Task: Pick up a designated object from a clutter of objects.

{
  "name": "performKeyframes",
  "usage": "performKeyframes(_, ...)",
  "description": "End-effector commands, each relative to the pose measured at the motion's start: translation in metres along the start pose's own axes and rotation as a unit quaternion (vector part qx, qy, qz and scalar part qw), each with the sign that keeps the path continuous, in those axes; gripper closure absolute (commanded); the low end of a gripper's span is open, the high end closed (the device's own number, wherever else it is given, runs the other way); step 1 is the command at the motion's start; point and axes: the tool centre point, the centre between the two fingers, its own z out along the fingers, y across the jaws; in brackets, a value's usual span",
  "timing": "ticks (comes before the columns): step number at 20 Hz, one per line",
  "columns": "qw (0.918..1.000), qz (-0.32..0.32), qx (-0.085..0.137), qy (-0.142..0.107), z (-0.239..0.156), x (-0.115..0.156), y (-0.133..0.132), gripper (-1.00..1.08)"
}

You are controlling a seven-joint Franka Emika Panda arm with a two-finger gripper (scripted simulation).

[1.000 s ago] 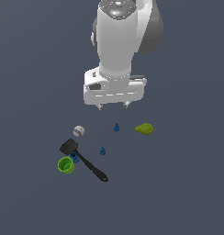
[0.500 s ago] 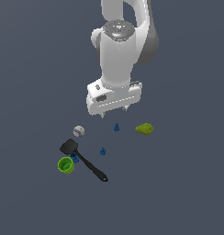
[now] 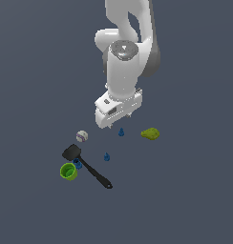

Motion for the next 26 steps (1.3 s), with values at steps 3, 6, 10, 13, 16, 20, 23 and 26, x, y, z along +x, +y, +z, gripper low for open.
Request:
performKeyframes(3,0.9982,-0.06,-0.001,0.003,0.018,-0.003,-0.005,-0.92)
performKeyframes(6,0.995,-0.1,-0.002,0.005,0.029,-0.006,-0.009,-0.92)
performKeyframes(10,0.9882,-0.153,-0.003,0.007,0.044,-0.009,-0.014,-0.92)
performKeyframes(13,0.9814,-0.192,-0.004,0.009,0.055,-0.012,-0.019,-0.92)
performKeyframes(16,0.973,-0.231,-0.006,0.01,0.065,-0.016,-0.023,-0.92)
performKeyframes(20,0.9594,-0.282,-0.007,0.013,0.079,-0.021,-0.03,-0.92)
performKeyframes(23,0.9489,-0.315,-0.008,0.014,0.088,-0.024,-0.034,-0.92)
performKeyframes(26,0.9393,-0.343,-0.009,0.016,0.095,-0.027,-0.038,-0.92)
